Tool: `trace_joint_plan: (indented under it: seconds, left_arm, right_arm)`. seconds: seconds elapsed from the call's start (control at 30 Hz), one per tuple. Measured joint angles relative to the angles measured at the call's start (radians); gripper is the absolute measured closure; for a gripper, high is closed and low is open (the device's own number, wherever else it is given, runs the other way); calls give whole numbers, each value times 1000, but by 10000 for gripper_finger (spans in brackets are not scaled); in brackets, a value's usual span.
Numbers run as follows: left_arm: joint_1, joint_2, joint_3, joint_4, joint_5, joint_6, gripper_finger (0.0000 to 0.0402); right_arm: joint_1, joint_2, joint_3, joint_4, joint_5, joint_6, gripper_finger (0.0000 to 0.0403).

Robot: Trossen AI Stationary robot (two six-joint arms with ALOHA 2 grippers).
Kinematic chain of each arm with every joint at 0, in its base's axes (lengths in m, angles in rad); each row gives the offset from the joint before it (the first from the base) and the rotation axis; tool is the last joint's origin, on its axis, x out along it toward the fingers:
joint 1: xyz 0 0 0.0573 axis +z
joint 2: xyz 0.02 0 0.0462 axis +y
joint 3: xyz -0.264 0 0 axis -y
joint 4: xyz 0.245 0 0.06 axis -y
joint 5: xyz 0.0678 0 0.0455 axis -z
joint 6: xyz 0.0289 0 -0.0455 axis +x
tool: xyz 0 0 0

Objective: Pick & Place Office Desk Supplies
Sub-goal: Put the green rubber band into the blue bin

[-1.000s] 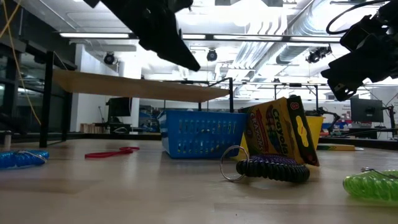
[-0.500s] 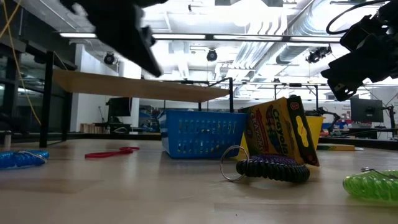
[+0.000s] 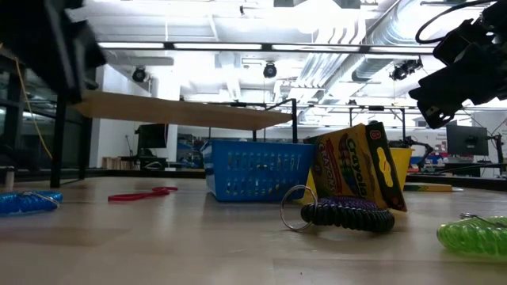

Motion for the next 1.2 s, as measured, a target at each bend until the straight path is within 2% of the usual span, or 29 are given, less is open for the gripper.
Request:
trace_joint_plan:
  seconds: [0.3, 0.6, 1.2]
  left_arm:
    - [-88, 58, 0, -8, 43, -326, 328]
    - [-159, 125, 0, -1, 106, -537, 328]
    - [-161, 197, 0, 8, 128, -609, 328]
  right_arm:
    - [0, 0, 0, 0, 0, 0, 314]
    - [0, 0, 0, 0, 0, 0, 314]
    - [0, 0, 0, 0, 0, 0, 314]
